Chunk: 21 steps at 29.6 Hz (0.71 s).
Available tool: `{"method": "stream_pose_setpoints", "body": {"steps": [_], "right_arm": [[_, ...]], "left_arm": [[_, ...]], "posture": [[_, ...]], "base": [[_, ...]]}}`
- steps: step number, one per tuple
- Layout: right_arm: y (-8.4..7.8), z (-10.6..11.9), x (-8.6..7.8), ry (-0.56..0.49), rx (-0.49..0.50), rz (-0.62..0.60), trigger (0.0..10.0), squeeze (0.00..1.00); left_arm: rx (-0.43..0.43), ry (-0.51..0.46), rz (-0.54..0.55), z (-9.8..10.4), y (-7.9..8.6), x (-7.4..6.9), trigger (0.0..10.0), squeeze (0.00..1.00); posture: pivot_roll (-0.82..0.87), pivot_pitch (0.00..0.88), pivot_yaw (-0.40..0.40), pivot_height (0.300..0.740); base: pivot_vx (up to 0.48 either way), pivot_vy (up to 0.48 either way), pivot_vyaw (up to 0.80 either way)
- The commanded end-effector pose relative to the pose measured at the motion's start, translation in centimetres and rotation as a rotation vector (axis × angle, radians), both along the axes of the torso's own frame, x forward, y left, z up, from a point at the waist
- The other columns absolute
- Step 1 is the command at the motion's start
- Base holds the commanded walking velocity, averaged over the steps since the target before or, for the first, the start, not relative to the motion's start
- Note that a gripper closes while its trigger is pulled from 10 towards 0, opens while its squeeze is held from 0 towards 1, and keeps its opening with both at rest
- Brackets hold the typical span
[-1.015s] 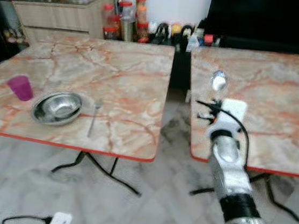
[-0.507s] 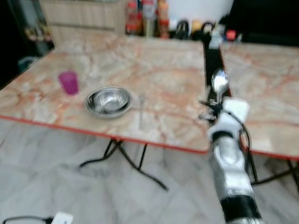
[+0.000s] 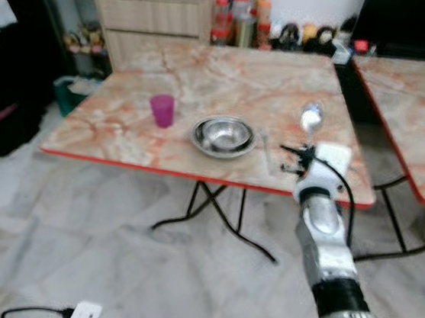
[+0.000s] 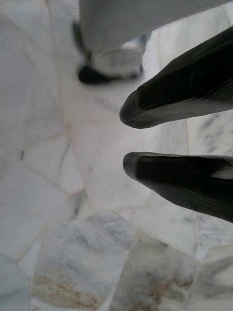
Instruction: Setting the table
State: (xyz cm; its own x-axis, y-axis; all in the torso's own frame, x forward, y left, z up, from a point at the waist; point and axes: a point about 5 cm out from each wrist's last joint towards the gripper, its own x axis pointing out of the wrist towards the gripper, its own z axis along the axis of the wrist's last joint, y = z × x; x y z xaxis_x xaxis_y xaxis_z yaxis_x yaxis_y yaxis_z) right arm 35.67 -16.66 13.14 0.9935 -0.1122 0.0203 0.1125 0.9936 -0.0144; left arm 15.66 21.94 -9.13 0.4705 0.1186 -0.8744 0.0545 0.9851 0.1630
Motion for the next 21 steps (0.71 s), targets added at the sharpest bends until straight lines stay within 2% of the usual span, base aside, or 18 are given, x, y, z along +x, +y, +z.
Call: {"method": "stream_pose_setpoints", "body": {"steps": [1,6,14,21], "right_arm": [[0.78,0.87,0.33,-0.029,0.004,0.023,10.0,0.0],[0.79,0.78,0.32,-0.026,0.004,0.024,10.0,0.0],[0.48,0.38,0.3,-0.003,0.01,0.009,10.0,0.0],[0.85,0.41,0.35,-0.002,-0.004,0.031,10.0,0.0]], "left_arm": [[0.0,-0.014,0.018,0.16,0.27,0.23,10.0,0.0],[0.001,-0.012,0.015,0.14,0.27,0.19,10.0,0.0],[0.004,-0.013,0.008,0.13,0.26,0.15,10.0,0.0],[0.003,-0.011,0.006,0.12,0.26,0.13,10.0,0.0]], "posture": [[0.06,0.0,0.037,0.728],[0.05,0.0,0.036,0.728],[0.05,0.0,0.035,0.728],[0.06,0.0,0.032,0.728]], "base": [[0.0,0.0,0.0],[0.0,0.0,0.0],[0.311,0.0,0.0],[0.341,0.0,0.0]]}}
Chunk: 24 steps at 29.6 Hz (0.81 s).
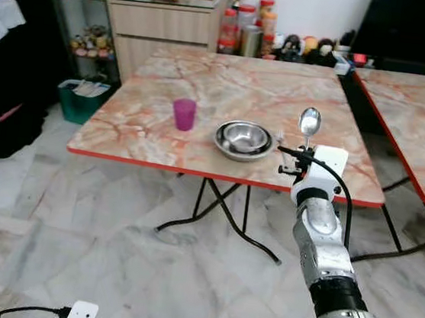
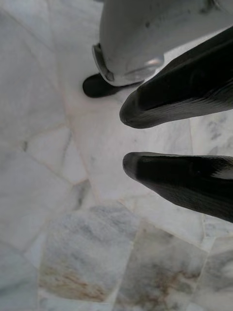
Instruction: Setting the table
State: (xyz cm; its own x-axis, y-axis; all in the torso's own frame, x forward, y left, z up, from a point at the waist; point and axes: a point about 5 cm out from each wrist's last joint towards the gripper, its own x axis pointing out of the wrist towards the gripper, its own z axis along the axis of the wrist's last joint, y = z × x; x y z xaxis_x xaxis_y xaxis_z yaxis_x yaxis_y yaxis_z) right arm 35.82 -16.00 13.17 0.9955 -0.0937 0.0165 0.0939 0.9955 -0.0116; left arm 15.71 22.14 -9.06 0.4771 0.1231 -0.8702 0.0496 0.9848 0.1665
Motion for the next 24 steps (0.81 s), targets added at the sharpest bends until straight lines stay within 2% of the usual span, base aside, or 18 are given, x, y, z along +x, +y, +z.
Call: {"method": "stream_pose_setpoints", "body": {"steps": [1,15,24], "right_arm": [[0.2,0.4,0.2,-0.006,-0.01,0.017,10.0,0.0],[0.6,0.0,0.0,0.005,-0.027,0.037,10.0,0.0],[-0.6,-0.6,-0.4,0.031,0.002,-0.011,10.0,0.0]], "left_arm": [[-0.001,-0.004,0.002,0.0,0.1,0.1,10.0,0.0],[-0.005,-0.001,0.003,0.1,0.0,0.1,10.0,0.0],[-0.006,0.0,0.002,0.1,0.0,0.2,10.0,0.0]], "posture": [[0.06,0.0,0.032,0.728],[0.06,0.0,0.026,0.728],[0.06,0.0,0.028,0.728]], "base": [[0.349,0.0,0.0],[0.354,0.0,0.0],[0.358,0.0,0.0]]}}
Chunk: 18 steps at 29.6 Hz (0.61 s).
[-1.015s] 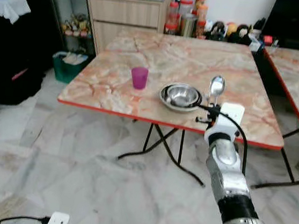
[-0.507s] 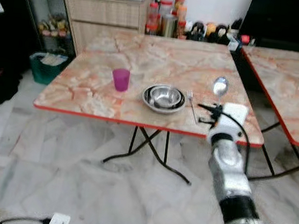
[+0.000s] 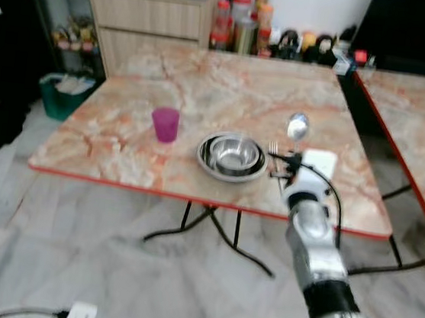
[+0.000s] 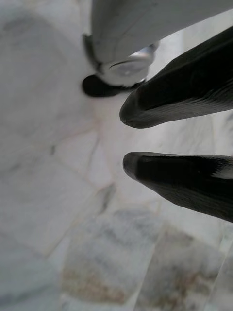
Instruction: Setting the table
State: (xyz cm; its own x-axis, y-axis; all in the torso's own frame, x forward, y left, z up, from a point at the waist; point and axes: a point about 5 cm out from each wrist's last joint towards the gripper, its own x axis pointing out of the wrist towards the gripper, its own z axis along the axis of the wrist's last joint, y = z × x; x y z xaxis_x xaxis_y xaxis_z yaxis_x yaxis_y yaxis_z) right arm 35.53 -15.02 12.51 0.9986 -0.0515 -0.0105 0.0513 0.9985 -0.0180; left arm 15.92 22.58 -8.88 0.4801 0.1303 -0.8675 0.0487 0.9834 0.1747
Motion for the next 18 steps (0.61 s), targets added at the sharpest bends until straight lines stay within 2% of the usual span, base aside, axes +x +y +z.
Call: {"method": "stream_pose_setpoints", "body": {"steps": [1,4,12,18], "right_arm": [[-1.6,0.0,-0.1,0.006,0.009,-0.056,10.0,0.0],[-1.5,0.0,-0.1,0.009,0.007,-0.052,10.0,0.0],[-1.0,-0.3,-0.2,0.026,-0.007,-0.036,10.0,0.0],[-1.5,-1.1,-0.6,0.077,-0.035,-0.045,10.0,0.0]], "left_arm": [[-0.014,0.003,0.001,-0.1,-0.4,0.0,10.0,0.0],[-0.014,0.003,0.001,-0.1,-0.4,0.0,10.0,0.0],[-0.015,0.003,0.001,-0.1,-0.4,-0.1,10.0,0.0],[-0.015,0.004,0.001,-0.1,-0.4,0.0,10.0,0.0]], "posture": [[0.06,0.0,0.028,0.728],[0.06,0.0,0.027,0.728],[0.06,0.0,0.026,0.728],[0.05,0.0,0.027,0.728]], "base": [[0.36,0.0,0.0],[0.356,0.0,-0.38],[0.358,0.0,0.0],[0.357,0.0,0.0]]}}
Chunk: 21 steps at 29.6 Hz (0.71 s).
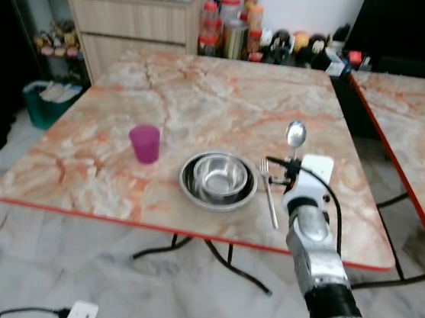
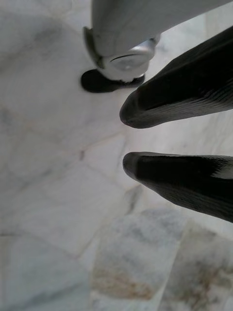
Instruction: Setting the table
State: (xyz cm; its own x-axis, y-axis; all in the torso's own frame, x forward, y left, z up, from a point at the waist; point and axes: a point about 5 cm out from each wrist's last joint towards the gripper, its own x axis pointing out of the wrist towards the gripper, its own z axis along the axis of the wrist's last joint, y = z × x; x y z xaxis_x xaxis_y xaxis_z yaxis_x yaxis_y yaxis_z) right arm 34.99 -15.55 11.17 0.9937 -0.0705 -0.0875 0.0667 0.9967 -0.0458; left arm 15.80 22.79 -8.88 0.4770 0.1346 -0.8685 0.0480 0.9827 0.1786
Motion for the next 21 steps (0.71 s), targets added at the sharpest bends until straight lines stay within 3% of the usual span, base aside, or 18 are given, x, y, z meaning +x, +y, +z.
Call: {"method": "stream_pose_setpoints", "body": {"steps": [1,13,21], "right_arm": [[-1.0,0.1,-0.2,0.006,-0.017,-0.028,10.0,0.0],[-1.4,-0.6,-1.3,0.084,-0.056,-0.001,10.0,0.0],[-1.3,-0.9,-1.7,0.124,-0.062,0.018,10.0,0.0]], "left_arm": [[-0.02,0.001,0.001,-0.1,-0.6,0.1,10.0,0.0],[-0.022,0.0,0.0,-0.1,-0.6,0.2,10.0,0.0],[-0.02,0.001,0.004,-0.1,-0.6,0.2,10.0,0.0]], "posture": [[0.05,0.0,0.028,0.728],[0.04,0.0,0.029,0.728],[0.04,0.0,0.03,0.728]], "base": [[0.356,0.0,0.0],[0.343,0.0,0.0],[0.0,0.0,0.0]]}}
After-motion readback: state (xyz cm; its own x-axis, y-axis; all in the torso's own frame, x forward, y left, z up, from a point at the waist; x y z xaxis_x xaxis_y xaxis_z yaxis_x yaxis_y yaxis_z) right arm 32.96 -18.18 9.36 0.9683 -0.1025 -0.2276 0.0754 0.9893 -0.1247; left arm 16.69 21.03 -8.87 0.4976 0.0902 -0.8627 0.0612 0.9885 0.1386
